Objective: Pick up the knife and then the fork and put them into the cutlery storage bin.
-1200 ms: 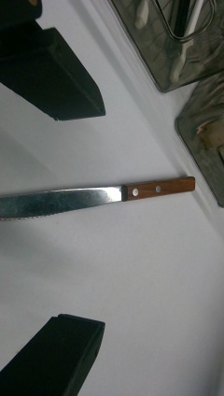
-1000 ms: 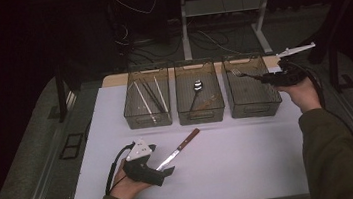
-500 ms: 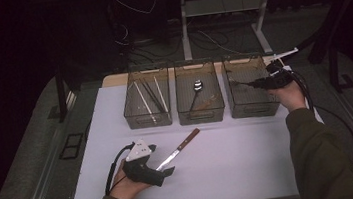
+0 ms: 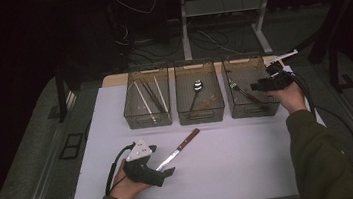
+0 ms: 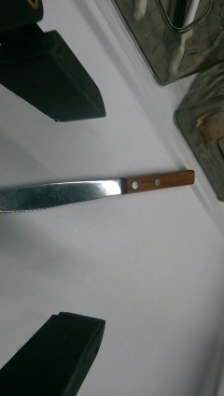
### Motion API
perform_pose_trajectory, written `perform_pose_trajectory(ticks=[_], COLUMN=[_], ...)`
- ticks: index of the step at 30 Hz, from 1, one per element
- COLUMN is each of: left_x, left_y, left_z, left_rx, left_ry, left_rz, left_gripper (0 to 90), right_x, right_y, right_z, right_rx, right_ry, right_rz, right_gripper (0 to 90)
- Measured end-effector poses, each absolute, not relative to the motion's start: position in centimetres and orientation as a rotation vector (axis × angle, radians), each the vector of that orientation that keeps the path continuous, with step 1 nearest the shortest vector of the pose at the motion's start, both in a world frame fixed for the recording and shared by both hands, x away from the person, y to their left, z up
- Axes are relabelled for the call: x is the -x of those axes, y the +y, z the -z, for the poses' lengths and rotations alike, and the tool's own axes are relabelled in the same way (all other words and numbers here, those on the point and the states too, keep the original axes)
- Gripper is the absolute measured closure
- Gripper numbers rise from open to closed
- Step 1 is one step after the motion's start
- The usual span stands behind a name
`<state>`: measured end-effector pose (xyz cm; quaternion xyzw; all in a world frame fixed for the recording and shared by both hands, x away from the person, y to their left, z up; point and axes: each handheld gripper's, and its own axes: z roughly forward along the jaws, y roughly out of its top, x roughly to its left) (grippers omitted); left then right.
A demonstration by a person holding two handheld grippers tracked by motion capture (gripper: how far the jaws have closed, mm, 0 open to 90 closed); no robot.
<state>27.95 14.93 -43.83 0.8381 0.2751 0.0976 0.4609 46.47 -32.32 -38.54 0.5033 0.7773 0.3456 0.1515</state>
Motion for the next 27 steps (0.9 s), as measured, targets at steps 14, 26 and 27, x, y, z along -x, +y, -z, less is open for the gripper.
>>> perform_pose_trajectory(ticks=[14,26,27], left_x=[-28.0,-28.1,-28.1], left_y=[14.6,15.0,15.1], left_z=[43.8,43.5,43.4], left_rx=[-2.100,-2.081,-2.081], left_ry=[0.705,0.735,0.735], left_rz=[-0.235,-0.231,-0.226], left_gripper=[5.4,15.1,16.5], right_x=[-39.6,-33.6,-33.2], right_y=[-31.8,-29.6,-29.5], right_z=[37.1,38.6,38.9], right_rx=[-1.238,-1.165,-1.153], right_ry=[2.239,2.218,2.221], right_rz=[-1.196,-1.320,-1.332], right_gripper=[27.1,19.7,19.7])
